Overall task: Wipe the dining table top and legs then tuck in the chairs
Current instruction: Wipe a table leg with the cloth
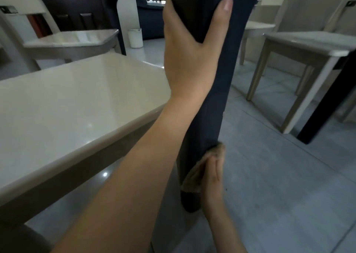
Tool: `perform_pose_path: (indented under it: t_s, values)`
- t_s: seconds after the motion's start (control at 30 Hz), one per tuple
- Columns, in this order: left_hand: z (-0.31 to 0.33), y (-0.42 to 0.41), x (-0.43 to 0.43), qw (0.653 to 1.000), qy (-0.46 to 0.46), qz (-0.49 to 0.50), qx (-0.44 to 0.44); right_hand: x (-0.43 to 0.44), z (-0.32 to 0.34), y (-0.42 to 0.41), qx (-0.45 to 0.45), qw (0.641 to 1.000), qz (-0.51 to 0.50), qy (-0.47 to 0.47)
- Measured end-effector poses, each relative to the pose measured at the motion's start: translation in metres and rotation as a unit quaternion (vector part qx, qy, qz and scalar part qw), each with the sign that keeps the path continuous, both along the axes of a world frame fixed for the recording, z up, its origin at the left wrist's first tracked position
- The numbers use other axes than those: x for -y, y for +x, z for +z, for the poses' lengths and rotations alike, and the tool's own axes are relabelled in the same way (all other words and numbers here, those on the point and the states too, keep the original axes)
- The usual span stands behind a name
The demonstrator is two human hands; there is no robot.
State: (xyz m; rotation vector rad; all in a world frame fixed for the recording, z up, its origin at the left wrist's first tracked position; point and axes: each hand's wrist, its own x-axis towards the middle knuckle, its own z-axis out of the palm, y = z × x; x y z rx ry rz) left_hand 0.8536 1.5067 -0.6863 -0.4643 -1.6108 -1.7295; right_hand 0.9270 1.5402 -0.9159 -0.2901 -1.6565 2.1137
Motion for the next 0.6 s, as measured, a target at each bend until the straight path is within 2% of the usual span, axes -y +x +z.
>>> perform_pose_path:
  t_s: [0.07,0.17,0.27,0.33,0.47,0.6]
  values:
    - [-0.012,0.008,0.009,1.000,-0.010,0.014,-0.011,-0.007,0.062,-0.013,-0.053,0.996,-0.003,0.070]
    - [0.003,0.011,0.002,1.000,-0.005,-0.004,0.004,-0.023,0.144,-0.023,-0.129,0.976,0.010,0.177]
    - [-0.006,0.008,0.006,1.000,0.010,-0.008,-0.007,-0.036,0.181,-0.025,-0.188,0.960,0.031,0.204]
    - [-0.004,0.010,0.005,1.000,0.006,-0.005,-0.011,-0.034,0.181,-0.023,-0.200,0.957,0.040,0.208]
    - [-0.004,0.011,0.005,1.000,0.003,0.002,0.003,-0.029,0.123,-0.014,-0.155,0.972,0.042,0.170]
    - [-0.003,0.013,0.004,1.000,0.003,0.000,0.012,-0.024,0.052,-0.006,-0.036,0.987,0.025,0.154]
